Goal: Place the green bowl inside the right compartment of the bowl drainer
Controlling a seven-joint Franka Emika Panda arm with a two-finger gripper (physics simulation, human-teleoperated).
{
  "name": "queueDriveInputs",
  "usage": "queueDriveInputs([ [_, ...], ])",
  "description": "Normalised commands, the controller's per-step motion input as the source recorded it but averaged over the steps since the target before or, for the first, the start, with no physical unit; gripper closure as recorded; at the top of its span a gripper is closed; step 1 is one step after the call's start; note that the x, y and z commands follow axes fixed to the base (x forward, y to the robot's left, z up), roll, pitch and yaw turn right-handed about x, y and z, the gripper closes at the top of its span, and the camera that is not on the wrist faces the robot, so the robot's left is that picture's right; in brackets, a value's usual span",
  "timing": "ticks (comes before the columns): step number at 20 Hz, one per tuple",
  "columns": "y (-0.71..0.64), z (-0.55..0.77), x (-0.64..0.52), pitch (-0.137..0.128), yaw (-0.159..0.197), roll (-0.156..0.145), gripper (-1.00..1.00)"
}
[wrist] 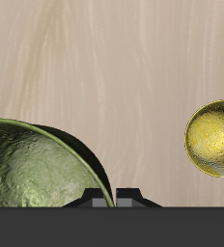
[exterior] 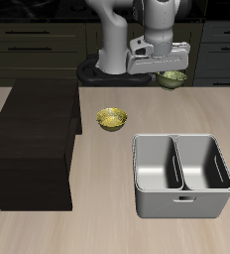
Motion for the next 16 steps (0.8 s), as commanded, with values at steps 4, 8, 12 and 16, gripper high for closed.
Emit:
queueDriveInputs([
  [4,-0.06,0.32,-0.07,-0.045,-0.003,-0.001,1.0],
  [8,-0.07,0.4,-0.14,-0.049,-0.01,0.013,1.0],
  [12,-0.12,0.29,-0.07,-0.027,-0.012,-0.002,1.0],
  [16,-0.09,0.31,-0.1,-0.043,-0.016,0.002,1.0],
])
